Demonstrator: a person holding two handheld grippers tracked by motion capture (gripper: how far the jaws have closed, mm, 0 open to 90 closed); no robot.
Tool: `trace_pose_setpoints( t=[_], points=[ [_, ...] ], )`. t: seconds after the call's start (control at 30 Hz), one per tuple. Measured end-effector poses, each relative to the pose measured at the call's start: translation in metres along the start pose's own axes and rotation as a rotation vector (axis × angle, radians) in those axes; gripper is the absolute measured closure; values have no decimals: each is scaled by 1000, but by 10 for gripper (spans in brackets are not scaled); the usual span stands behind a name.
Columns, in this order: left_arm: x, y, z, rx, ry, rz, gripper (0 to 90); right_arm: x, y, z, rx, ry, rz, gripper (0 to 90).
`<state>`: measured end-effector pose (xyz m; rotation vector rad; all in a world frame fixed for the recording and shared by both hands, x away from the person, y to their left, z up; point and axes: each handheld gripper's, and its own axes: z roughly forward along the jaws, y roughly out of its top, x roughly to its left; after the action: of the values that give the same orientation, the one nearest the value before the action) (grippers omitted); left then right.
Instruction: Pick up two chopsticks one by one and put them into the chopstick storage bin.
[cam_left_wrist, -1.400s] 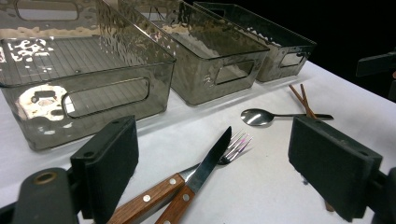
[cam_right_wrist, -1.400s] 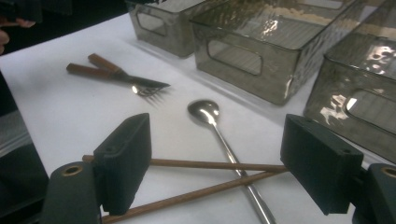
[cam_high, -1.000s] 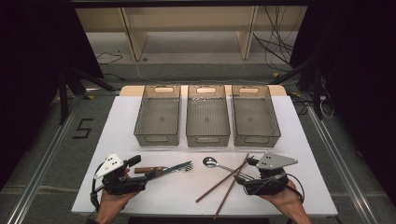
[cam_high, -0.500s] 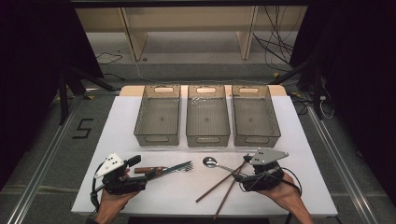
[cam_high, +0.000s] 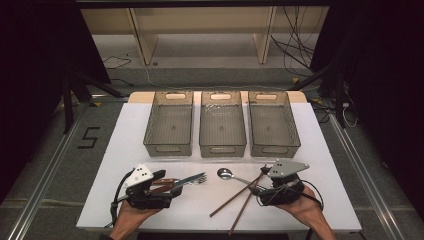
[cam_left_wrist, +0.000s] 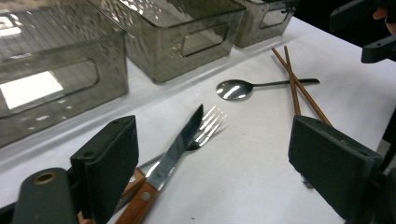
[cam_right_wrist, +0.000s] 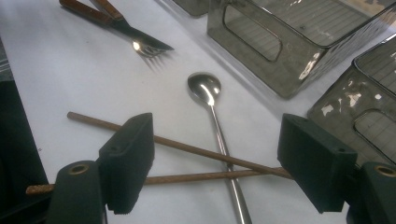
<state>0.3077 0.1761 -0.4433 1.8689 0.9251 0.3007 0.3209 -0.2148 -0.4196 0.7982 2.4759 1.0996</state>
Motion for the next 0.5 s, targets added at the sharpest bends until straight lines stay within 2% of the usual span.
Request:
trace_pose_setpoints(
  t=[0.17, 0.3, 0.33, 0.37, 0.43, 0.5],
  points=[
    [-12, 6, 13, 42, -35, 27, 158, 0, -2, -1, -6, -2, 1, 279],
    [-19, 8, 22, 76, -53, 48, 158, 0, -1, -2, 8, 0, -16, 278],
    [-19, 8, 22, 84, -55, 50, 157, 0, 2, 0, 38, -6, -55, 279],
    [-20, 8, 23, 87, -54, 49, 157, 0, 2, 0, 38, -6, -55, 279],
    [-19, 8, 22, 87, -55, 48, 157, 0, 7, 2, 65, 7, -90, 280],
    [-19, 8, 21, 78, -54, 45, 157, 1, 16, 8, 116, 35, -167, 291]
  ],
)
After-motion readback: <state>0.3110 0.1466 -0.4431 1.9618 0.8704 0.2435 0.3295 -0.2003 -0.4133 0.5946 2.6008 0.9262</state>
